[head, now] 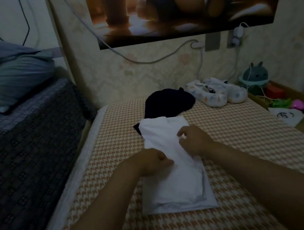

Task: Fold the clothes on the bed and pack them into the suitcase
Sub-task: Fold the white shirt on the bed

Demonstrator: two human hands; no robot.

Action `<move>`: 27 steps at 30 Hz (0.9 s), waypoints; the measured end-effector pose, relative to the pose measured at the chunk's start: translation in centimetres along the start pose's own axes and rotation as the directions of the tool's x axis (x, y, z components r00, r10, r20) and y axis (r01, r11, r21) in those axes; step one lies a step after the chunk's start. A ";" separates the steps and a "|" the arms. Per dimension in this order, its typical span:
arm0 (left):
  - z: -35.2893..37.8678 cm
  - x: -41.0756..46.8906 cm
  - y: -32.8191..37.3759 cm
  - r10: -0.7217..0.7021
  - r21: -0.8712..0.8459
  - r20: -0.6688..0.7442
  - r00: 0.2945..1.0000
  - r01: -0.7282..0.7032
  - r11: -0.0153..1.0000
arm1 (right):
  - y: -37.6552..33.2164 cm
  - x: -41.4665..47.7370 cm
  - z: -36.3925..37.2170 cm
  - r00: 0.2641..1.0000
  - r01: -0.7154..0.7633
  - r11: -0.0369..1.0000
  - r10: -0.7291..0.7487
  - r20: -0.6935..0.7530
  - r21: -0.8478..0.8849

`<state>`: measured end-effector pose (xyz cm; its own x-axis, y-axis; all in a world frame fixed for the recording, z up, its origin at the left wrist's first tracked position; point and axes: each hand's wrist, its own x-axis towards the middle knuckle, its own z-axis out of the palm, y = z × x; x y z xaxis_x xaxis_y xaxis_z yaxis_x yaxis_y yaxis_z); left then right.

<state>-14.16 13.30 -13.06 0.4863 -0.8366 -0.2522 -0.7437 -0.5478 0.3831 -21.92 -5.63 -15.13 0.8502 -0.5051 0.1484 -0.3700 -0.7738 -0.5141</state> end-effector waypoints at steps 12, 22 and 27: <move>0.7 10.5 -6.3 0.102 0.205 -0.418 0.903 -0.016 0.979 | 0.2 9.8 4.7 1.000 0.012 0.945 -0.014 0.004 0.326; 1.5 11.5 -8.2 -0.078 0.176 -0.264 0.961 0.127 0.976 | 3.9 8.3 6.0 0.981 0.178 0.956 -0.153 0.122 -0.233; 1.9 7.3 -6.6 0.082 0.300 -0.352 0.932 0.030 0.953 | 2.0 3.8 3.4 0.974 0.185 0.957 -0.149 0.172 -0.222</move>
<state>-6.55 10.81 -19.14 0.5540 -0.8253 0.1093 -0.8324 -0.5467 0.0907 -18.14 -7.81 -18.44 0.9473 -0.3113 0.0759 -0.2798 -0.9191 -0.2774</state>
